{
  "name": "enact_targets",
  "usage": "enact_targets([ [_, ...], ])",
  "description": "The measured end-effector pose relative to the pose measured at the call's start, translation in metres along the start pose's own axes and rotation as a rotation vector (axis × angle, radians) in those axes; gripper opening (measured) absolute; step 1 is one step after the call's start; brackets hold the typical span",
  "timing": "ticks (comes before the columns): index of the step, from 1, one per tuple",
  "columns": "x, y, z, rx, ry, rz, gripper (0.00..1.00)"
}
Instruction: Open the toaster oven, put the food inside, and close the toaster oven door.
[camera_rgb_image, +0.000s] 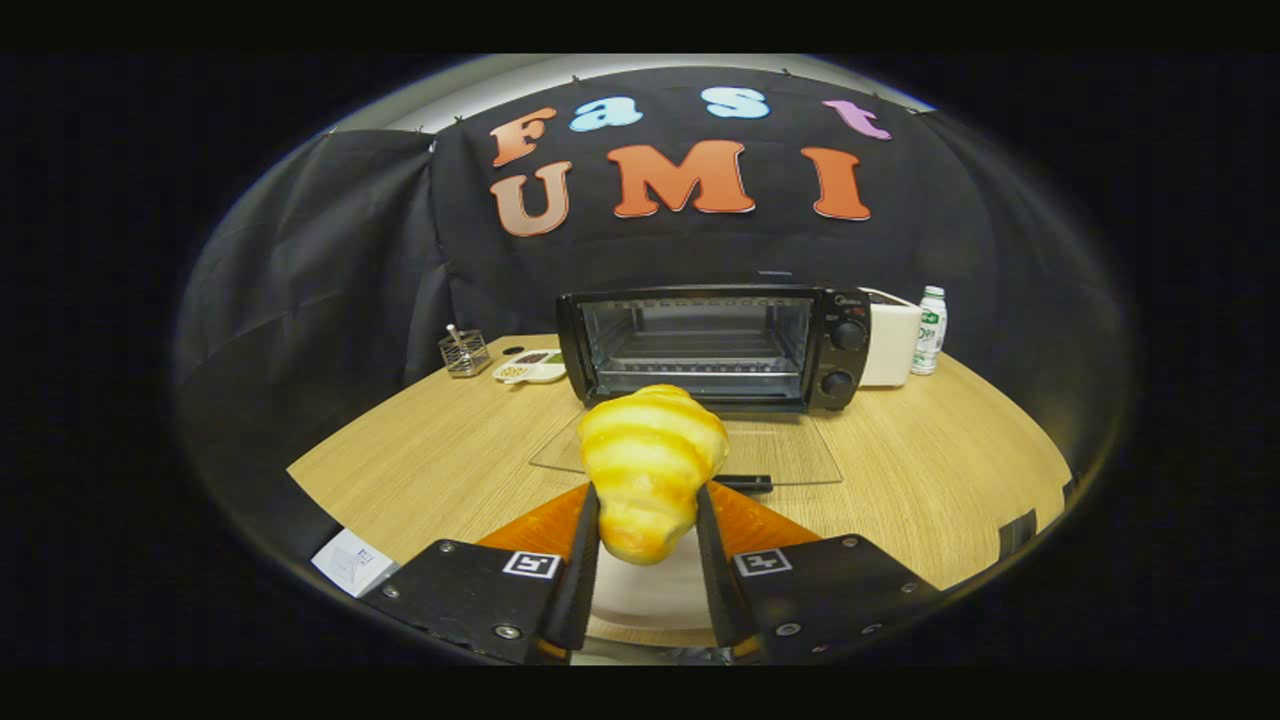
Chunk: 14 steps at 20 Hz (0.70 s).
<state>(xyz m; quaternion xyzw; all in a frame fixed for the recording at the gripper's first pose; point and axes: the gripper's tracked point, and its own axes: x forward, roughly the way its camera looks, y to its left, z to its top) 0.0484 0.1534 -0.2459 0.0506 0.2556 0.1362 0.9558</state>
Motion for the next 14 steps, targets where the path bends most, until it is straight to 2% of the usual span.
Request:
enact_targets([
  [6,0.049,0.015,0.033,0.126,-0.025,0.064,0.48],
  [14,0.116,0.028,0.072,0.494,-0.040,0.179,0.48],
])
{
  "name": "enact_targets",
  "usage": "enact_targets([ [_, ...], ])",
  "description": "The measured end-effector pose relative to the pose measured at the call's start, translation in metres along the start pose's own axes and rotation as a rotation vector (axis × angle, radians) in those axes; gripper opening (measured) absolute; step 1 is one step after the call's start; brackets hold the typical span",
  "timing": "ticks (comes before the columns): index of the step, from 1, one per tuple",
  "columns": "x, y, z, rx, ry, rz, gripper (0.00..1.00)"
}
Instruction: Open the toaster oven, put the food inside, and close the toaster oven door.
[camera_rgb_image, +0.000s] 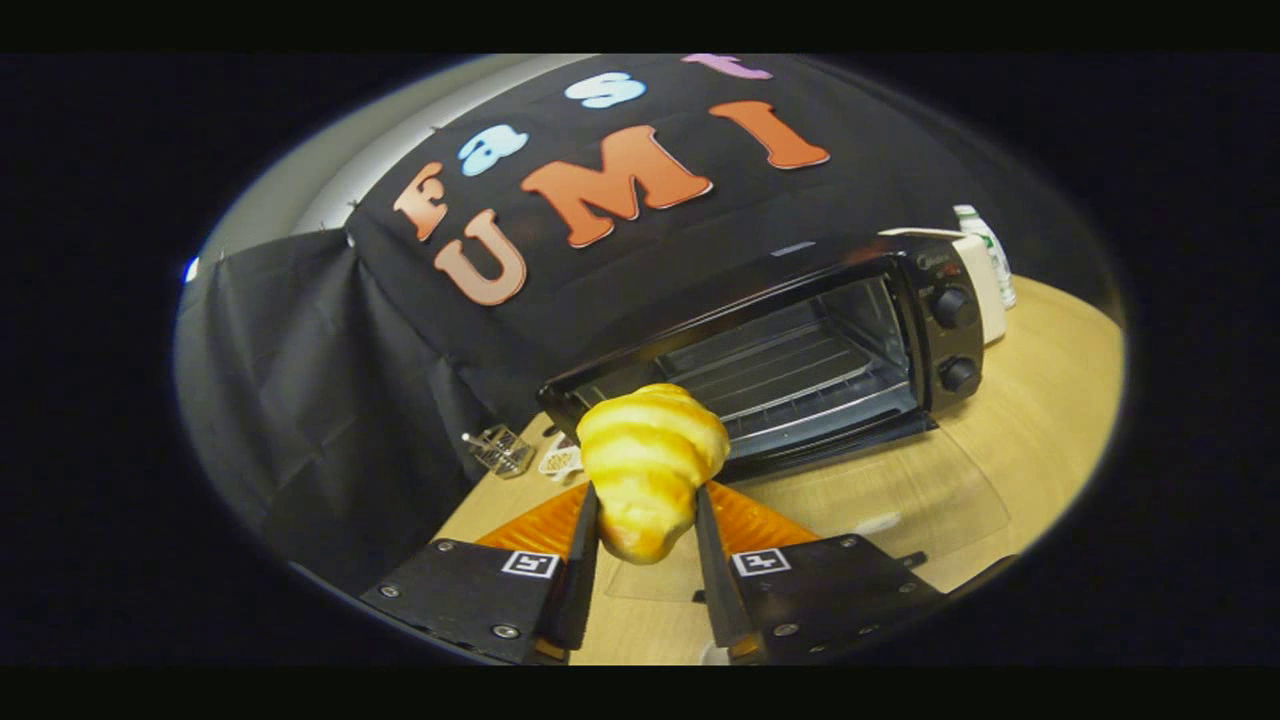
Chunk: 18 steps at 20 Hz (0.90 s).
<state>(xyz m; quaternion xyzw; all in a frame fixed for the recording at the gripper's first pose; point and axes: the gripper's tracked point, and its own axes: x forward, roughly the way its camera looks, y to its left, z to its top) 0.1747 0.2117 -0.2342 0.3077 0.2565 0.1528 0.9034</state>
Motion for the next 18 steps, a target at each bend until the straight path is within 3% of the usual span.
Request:
enact_targets([
  [9,0.060,-0.013,0.014,0.179,-0.026,-0.010,0.48],
  [18,0.101,-0.019,0.030,0.204,-0.057,-0.030,0.48],
])
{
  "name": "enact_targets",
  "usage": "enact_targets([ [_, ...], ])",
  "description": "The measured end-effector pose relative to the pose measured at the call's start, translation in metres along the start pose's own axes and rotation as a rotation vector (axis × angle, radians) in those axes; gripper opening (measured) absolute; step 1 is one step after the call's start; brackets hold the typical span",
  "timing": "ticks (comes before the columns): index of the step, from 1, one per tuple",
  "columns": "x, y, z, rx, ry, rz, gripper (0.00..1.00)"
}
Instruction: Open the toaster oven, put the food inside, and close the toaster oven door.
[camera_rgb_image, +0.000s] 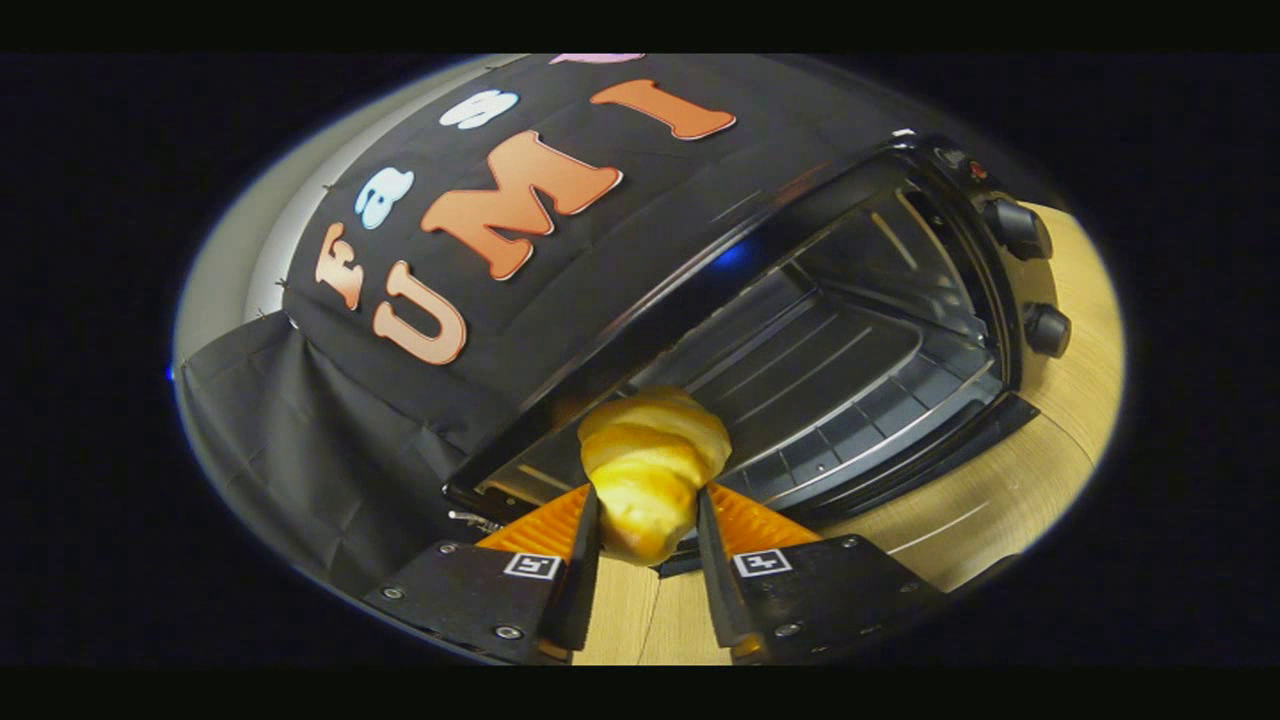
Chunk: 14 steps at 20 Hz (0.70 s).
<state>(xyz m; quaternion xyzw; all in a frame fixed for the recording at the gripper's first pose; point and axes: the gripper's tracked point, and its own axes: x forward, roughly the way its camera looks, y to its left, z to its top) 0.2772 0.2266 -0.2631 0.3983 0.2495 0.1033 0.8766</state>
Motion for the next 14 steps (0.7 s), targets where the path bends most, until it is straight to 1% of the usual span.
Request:
enact_targets([
  [2,0.008,0.000,0.006,-0.033,-0.016,-0.015,0.48],
  [4,0.015,-0.003,-0.001,-0.060,0.014,-0.027,0.48],
  [9,0.027,-0.004,0.000,-0.073,0.007,-0.037,0.48],
  [12,0.040,-0.006,-0.005,-0.124,0.028,-0.063,0.48],
  [13,0.040,-0.006,-0.006,-0.134,0.024,-0.064,0.50],
  [14,0.039,-0.006,-0.007,-0.149,0.020,-0.068,0.50],
])
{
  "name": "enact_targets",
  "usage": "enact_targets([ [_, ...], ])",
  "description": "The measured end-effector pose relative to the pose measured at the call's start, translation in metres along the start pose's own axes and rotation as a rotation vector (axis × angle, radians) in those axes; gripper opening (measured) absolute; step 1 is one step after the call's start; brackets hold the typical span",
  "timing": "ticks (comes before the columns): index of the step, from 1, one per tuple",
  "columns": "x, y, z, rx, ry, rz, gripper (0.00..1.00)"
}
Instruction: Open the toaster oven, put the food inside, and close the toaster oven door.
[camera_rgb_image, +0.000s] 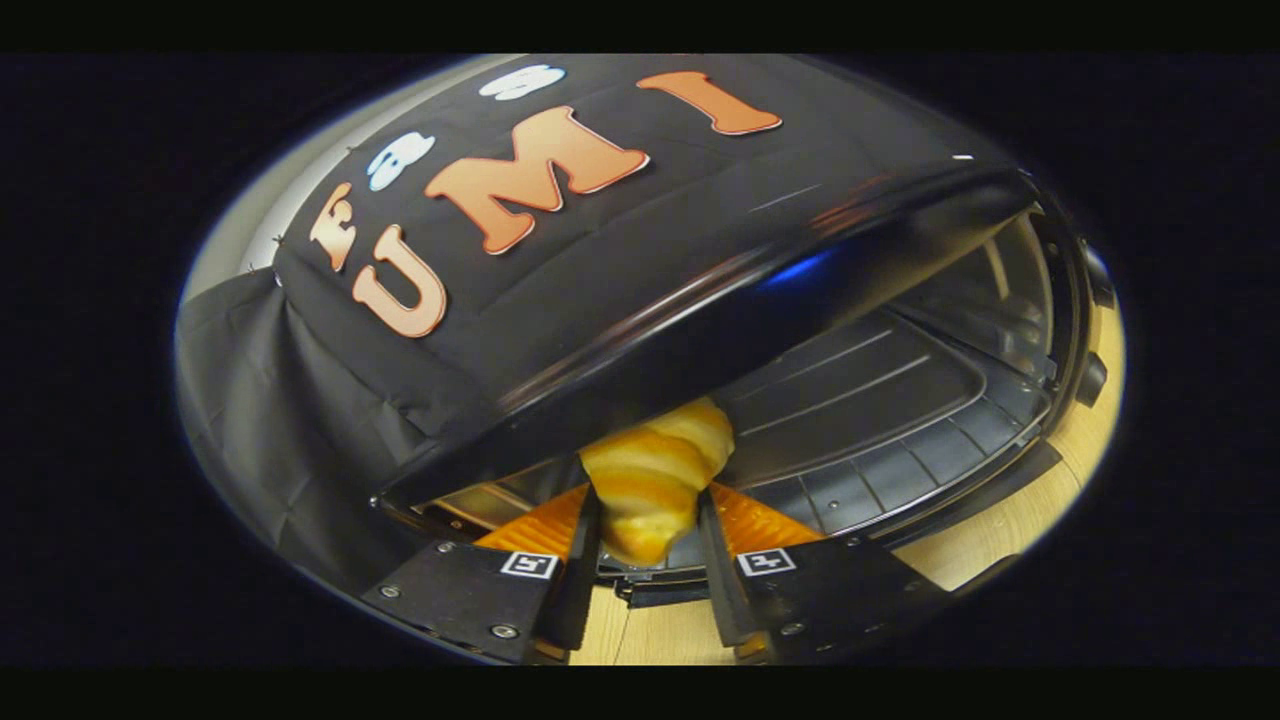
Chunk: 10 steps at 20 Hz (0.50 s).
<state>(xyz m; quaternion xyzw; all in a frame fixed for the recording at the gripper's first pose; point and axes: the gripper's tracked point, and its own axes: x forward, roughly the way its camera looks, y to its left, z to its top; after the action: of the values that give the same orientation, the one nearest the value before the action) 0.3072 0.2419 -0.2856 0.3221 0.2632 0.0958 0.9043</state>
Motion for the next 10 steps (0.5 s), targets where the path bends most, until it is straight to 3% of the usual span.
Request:
enact_targets([
  [9,-0.044,0.016,0.007,-0.166,-0.058,-0.016,0.97],
  [10,-0.055,0.015,0.007,-0.193,-0.063,-0.023,0.98],
])
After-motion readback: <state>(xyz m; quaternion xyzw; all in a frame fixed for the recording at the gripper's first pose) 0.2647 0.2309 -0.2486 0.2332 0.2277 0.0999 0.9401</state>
